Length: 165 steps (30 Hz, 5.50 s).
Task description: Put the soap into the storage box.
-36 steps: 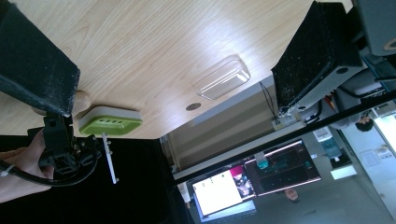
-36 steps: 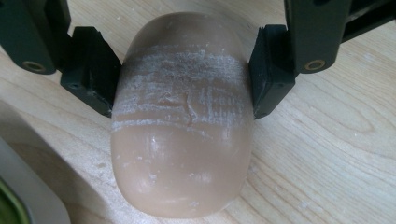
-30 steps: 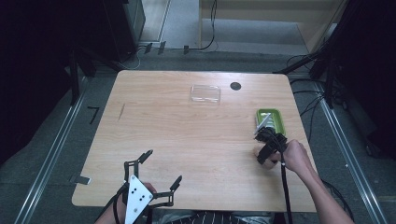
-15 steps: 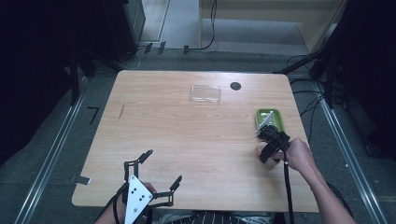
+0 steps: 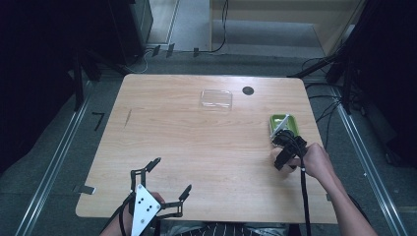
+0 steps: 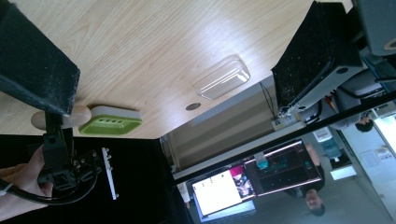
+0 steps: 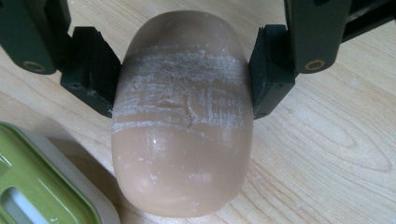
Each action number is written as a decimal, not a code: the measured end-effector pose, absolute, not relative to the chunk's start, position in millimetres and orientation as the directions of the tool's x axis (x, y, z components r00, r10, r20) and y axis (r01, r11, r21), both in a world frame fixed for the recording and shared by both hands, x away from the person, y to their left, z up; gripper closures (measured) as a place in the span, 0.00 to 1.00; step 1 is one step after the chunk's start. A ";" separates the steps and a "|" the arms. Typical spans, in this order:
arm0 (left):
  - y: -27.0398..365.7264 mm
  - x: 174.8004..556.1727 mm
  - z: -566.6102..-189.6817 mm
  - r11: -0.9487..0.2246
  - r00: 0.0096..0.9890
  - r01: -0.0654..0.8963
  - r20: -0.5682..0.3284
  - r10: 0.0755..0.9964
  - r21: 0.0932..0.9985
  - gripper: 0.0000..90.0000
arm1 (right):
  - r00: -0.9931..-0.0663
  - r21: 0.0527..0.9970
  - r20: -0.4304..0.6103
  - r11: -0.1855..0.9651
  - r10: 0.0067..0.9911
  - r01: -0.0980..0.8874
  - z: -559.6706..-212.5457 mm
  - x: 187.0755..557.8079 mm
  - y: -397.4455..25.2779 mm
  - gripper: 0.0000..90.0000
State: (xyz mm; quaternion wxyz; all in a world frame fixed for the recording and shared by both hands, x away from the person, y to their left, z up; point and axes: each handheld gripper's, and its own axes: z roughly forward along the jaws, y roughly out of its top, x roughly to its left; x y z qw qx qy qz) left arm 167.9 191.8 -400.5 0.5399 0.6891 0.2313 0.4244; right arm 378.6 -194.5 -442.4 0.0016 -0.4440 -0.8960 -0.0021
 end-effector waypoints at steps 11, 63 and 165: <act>191.3 168.3 -400.6 -0.310 0.534 -0.141 0.336 0.776 0.940 0.01 | -0.603 0.011 0.006 0.603 0.798 0.798 -435.1 382.3 -198.7 0.37; 191.9 168.2 -400.5 -0.311 0.532 -0.137 0.335 0.778 0.941 0.01 | -0.601 0.020 0.001 0.600 0.800 0.799 -412.4 420.3 -201.0 0.37; 191.8 169.0 -400.7 -0.313 0.532 -0.139 0.337 0.777 0.940 0.01 | -0.409 0.043 0.054 0.407 0.911 0.912 -432.4 490.4 -229.1 0.37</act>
